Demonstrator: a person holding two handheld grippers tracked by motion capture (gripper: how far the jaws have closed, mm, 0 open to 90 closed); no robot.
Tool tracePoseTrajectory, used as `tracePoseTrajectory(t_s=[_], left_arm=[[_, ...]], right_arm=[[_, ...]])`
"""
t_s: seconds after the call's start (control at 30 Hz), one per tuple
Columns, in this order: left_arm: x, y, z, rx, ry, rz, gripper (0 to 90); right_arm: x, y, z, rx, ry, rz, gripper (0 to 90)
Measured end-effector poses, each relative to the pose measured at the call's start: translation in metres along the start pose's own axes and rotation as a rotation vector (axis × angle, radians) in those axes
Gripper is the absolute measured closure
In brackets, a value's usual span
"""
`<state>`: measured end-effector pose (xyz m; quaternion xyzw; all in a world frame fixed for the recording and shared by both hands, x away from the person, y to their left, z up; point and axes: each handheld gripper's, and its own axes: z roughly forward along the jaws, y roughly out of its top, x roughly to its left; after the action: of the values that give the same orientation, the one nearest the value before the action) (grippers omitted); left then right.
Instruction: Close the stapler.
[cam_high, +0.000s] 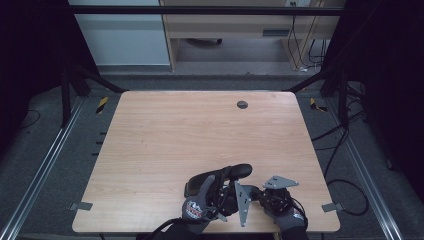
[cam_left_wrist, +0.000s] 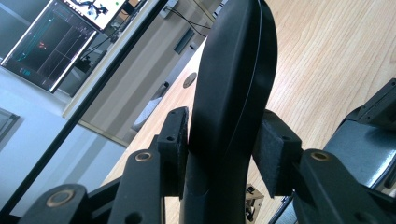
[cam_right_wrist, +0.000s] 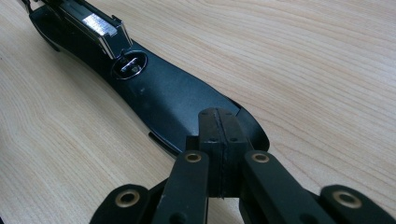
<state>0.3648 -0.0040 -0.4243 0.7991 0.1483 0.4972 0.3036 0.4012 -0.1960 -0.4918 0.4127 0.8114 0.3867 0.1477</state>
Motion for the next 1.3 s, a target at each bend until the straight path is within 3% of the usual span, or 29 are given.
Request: tracePoseTrajectory(t_s=[0.67, 0.93, 1.2, 1.3], left_arm=[[-0.015, 0.000, 0.007, 0.003, 0.011, 0.057, 57.1], [-0.020, 0.000, 0.011, 0.009, 0.001, 0.080, 56.2], [-0.028, -0.002, 0.016, 0.013, -0.012, 0.076, 55.2], [-0.030, -0.002, 0.017, 0.015, -0.012, 0.090, 55.0]], right_arm=[[0.000, 0.000, 0.000, -0.001, -0.002, -0.001, 90.0], [0.000, 0.000, 0.000, -0.001, -0.005, -0.003, 90.0], [0.000, 0.000, 0.000, -0.001, -0.004, -0.007, 90.0], [0.001, 0.000, 0.000, -0.003, -0.003, 0.009, 90.0]])
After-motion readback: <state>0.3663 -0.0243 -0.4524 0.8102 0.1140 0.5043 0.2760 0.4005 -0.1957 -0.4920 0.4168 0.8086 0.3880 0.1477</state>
